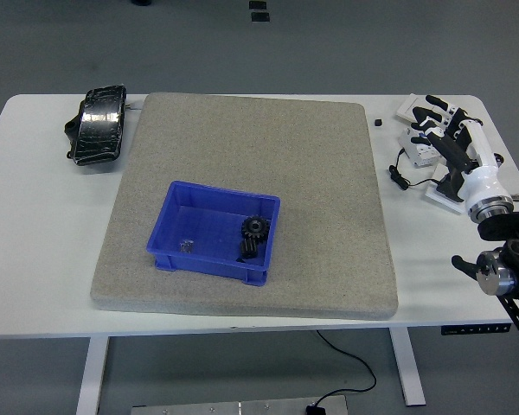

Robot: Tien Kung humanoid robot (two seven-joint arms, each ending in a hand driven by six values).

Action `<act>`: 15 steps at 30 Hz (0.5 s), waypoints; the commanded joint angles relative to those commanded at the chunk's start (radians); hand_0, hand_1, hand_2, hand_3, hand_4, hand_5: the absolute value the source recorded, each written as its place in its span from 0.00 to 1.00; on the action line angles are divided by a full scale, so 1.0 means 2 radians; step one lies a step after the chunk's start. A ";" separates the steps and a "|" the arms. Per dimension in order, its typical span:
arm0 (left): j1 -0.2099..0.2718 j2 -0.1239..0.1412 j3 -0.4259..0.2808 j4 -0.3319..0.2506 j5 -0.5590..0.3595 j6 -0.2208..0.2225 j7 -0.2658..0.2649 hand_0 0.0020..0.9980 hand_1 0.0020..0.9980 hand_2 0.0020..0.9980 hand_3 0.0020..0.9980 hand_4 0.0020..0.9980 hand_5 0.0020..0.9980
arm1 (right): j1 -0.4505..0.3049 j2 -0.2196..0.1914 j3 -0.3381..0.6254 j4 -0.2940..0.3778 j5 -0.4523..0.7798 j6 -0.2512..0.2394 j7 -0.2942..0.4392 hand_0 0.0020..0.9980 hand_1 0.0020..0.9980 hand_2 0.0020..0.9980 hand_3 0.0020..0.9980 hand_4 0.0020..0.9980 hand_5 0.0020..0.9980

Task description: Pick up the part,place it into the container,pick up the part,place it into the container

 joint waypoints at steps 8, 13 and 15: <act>0.001 0.000 0.001 0.000 -0.001 0.001 -0.001 0.68 0.67 0.61 0.56 0.49 0.50 | -0.023 0.003 0.030 0.000 0.021 0.015 0.006 0.60 0.68 0.76 0.81 0.83 0.44; 0.002 -0.001 0.003 -0.001 -0.004 0.001 -0.001 0.68 0.67 0.60 0.56 0.49 0.50 | -0.037 0.004 0.049 0.003 0.043 0.028 0.011 0.61 0.68 0.76 0.81 0.83 0.45; 0.002 -0.001 0.004 -0.001 -0.005 0.002 -0.001 0.68 0.67 0.60 0.56 0.49 0.50 | -0.042 0.005 0.054 0.004 0.052 0.033 0.013 0.61 0.68 0.76 0.80 0.83 0.46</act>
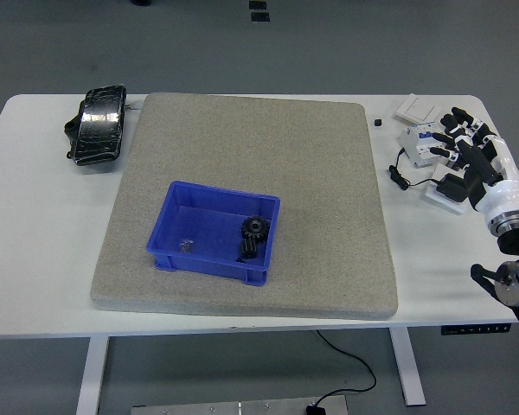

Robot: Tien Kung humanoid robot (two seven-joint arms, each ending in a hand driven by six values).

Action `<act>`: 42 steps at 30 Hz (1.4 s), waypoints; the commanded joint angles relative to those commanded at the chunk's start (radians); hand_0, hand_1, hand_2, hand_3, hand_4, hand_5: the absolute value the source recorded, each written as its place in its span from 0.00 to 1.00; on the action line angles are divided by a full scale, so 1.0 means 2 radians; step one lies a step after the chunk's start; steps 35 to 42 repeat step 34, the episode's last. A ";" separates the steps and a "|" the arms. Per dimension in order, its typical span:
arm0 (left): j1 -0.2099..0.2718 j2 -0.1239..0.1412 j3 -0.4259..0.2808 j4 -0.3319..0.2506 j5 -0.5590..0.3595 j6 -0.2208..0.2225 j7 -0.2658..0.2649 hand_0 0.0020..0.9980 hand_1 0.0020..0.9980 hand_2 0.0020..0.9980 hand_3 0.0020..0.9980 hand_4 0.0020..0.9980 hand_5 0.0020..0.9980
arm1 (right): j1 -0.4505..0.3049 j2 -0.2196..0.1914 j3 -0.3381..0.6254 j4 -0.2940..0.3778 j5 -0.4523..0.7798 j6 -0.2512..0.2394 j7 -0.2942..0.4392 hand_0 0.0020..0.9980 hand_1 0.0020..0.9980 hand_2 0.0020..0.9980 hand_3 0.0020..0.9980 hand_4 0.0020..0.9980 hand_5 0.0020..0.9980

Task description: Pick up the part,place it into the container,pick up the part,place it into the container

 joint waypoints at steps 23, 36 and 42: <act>-0.001 0.006 -0.011 -0.004 0.024 0.000 0.010 0.68 0.67 0.60 0.56 0.49 0.49 | -0.004 0.002 0.013 0.004 0.017 0.018 0.002 0.62 0.68 0.76 0.80 0.83 0.46; 0.003 0.009 -0.025 -0.007 0.050 -0.002 0.018 0.68 0.67 0.60 0.56 0.49 0.49 | -0.002 0.000 0.016 0.015 0.011 0.021 0.000 0.62 0.68 0.76 0.79 0.84 0.48; 0.003 0.009 -0.025 -0.007 0.050 -0.002 0.018 0.68 0.67 0.60 0.56 0.49 0.49 | -0.002 0.000 0.016 0.015 0.011 0.021 0.000 0.62 0.68 0.76 0.79 0.84 0.48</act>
